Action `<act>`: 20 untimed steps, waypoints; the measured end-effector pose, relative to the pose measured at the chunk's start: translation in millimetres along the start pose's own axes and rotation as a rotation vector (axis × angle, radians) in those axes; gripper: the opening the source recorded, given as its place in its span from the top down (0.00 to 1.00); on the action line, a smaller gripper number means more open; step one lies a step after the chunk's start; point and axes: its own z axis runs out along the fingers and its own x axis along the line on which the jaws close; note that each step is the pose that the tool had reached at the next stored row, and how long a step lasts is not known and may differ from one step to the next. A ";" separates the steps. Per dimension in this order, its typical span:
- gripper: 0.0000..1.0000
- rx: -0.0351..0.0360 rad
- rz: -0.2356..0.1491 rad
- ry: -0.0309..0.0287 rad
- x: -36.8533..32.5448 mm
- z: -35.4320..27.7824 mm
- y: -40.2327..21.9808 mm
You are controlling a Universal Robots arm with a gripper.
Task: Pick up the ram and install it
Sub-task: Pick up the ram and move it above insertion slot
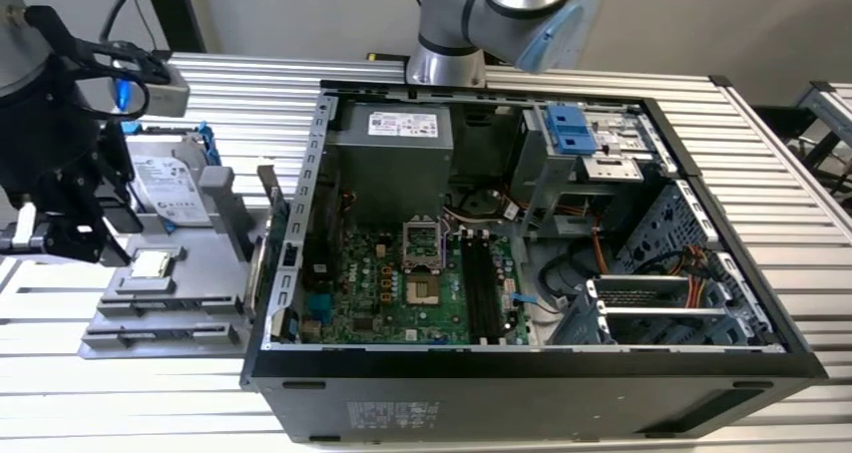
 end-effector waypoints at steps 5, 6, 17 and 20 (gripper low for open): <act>0.00 0.0000 0.000 0.0000 0.4 9.0 0.0; 0.00 0.0001 0.001 -0.0001 0.5 10.9 0.0; 0.00 0.0001 0.004 0.0000 1.3 30.9 -0.1; 0.00 0.0003 0.004 -0.0001 1.5 36.5 -0.1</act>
